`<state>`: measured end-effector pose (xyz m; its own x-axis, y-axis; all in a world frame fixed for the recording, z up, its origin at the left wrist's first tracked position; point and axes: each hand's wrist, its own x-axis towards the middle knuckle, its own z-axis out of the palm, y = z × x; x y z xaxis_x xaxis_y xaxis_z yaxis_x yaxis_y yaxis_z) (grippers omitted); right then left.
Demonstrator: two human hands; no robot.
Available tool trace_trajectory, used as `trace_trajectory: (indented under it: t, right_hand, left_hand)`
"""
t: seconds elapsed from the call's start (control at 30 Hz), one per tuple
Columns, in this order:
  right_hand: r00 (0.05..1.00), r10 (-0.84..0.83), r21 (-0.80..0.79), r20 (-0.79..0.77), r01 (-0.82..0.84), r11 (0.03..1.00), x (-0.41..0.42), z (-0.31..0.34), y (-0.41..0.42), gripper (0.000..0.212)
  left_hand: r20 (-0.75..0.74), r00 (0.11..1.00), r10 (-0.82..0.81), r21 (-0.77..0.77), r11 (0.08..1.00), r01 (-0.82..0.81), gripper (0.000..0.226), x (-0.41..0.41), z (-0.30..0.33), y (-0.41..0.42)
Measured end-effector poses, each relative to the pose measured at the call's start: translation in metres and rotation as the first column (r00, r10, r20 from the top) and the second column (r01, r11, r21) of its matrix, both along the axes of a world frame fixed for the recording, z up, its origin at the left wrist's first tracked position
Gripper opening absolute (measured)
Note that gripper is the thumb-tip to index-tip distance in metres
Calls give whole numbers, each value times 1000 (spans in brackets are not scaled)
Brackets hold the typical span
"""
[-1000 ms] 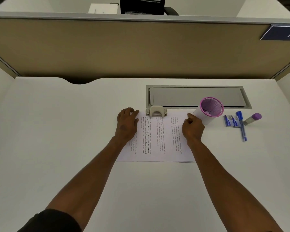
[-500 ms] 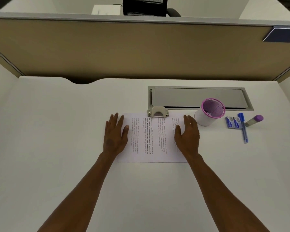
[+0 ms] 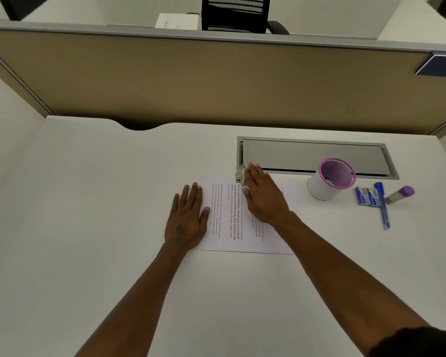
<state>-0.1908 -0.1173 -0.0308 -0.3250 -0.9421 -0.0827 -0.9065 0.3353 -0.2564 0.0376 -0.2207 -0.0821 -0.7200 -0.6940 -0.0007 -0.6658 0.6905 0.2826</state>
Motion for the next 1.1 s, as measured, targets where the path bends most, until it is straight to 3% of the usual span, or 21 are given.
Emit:
trace_trajectory:
  t: [0.47,1.1]
  right_hand:
    - [993,82,108,-87,-72,992,-10,6,-5,61]
    - [988,115,49,-104,-110,993,-18,-5,-11,69]
  left_hand:
    - [20,1000,14,4,1000,-14,66,-2,5,3]
    - [37,999,21,0,1000,-21,67,-2,0,2]
